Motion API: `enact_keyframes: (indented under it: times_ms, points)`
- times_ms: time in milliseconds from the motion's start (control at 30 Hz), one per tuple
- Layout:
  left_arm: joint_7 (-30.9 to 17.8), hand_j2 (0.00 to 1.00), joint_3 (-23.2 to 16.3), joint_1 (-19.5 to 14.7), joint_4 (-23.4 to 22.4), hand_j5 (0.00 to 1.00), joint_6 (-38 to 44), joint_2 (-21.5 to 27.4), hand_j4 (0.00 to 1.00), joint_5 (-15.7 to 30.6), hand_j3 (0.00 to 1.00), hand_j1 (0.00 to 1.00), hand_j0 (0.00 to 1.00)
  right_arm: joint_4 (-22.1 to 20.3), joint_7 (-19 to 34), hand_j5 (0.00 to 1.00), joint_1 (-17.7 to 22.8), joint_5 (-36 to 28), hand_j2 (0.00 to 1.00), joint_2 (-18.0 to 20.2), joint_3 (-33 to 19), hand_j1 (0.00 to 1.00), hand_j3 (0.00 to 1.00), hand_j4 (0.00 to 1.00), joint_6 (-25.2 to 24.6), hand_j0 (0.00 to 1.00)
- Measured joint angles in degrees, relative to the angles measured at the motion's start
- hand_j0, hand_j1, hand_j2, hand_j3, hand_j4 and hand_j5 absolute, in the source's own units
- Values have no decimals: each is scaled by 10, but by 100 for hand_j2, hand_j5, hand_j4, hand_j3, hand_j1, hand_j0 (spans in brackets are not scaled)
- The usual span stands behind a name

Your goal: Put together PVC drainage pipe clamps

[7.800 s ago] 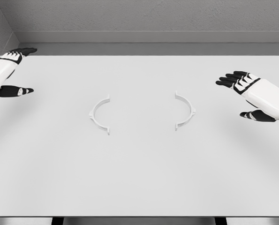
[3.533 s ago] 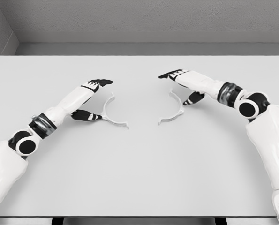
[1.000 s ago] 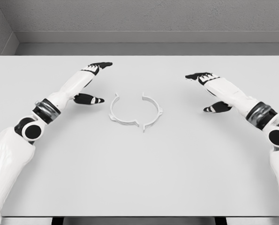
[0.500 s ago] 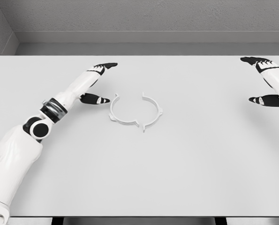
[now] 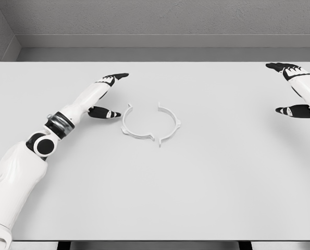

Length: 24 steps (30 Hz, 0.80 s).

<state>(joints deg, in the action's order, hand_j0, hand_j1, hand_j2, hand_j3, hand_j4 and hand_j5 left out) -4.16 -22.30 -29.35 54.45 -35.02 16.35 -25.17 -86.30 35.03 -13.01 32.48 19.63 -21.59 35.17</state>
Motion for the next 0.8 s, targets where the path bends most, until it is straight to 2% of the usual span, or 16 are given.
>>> enact_keyframes:
  times_ms: [233,400,567,800]
  points:
    - [0,100,-1,1,-2,100,0,-9,100,-1,100,100,100,1,0,100,1,1,100,0,3,100,100,100,0,100]
    - [0,100,-2,3,-2,100,0,-13,100,-1,100,100,100,-3,0,100,-13,-6,100,-2,10,100,100,100,0,100]
    - [0,100,-2,6,1,100,0,-21,100,-6,100,100,100,-27,0,100,-4,-14,100,-1,11,100,100,100,0,100]
    - [0,100,-3,7,5,100,0,-29,100,-9,100,100,100,-34,0,100,-4,-15,100,0,12,100,100,100,0,100]
